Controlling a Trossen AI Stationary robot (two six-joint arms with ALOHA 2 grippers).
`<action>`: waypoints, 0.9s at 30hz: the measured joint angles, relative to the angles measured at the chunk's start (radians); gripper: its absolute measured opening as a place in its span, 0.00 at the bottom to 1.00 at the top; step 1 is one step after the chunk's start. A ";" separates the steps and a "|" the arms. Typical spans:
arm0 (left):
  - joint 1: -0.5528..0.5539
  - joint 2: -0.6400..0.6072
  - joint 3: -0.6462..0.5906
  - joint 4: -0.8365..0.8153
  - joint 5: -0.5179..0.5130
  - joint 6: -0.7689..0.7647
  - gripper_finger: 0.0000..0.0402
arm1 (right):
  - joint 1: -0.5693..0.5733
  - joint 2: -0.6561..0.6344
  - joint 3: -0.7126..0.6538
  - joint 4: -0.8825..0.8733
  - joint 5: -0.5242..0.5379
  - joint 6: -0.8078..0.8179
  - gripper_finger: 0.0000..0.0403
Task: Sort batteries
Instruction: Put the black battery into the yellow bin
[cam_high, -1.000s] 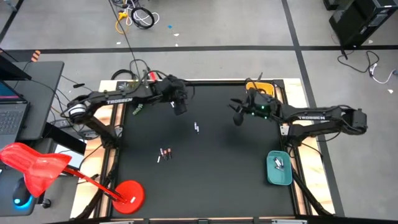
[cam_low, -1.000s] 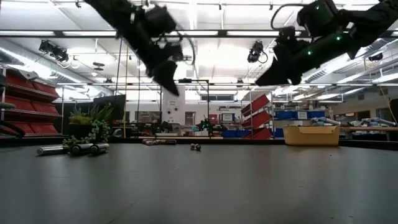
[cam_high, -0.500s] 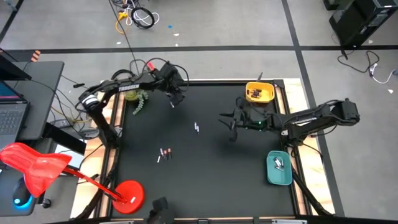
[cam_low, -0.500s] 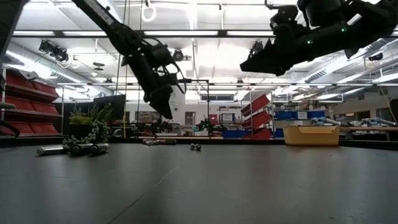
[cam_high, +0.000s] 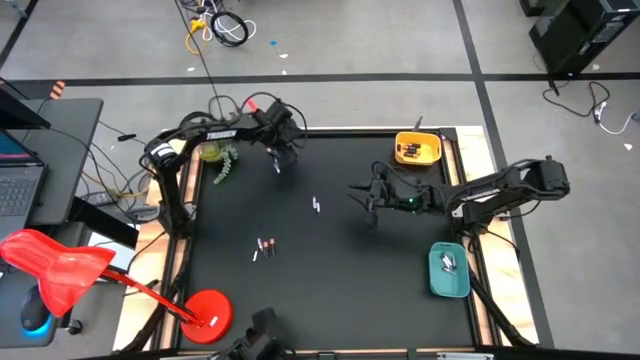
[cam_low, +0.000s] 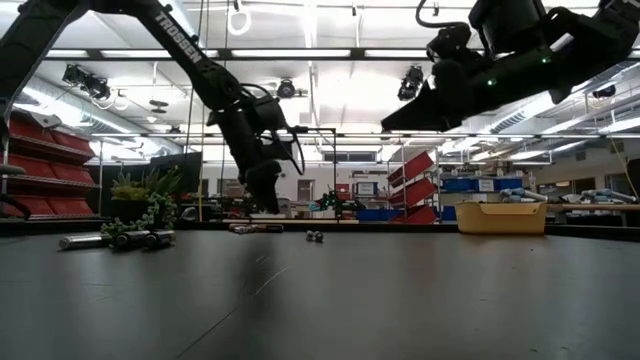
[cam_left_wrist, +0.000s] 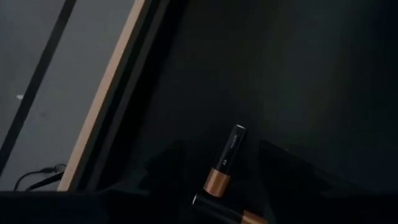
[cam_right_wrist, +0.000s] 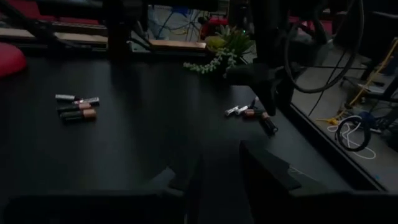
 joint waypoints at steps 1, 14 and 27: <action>0.005 0.000 0.000 0.001 0.012 0.002 0.50 | 0.000 0.003 0.000 0.007 0.000 -0.002 0.28; 0.026 0.057 0.000 0.032 0.096 -0.005 0.50 | 0.004 0.006 0.000 0.047 -0.007 -0.013 0.27; 0.004 0.114 0.004 -0.018 0.076 -0.020 0.36 | 0.019 0.006 0.000 0.048 -0.008 -0.013 0.25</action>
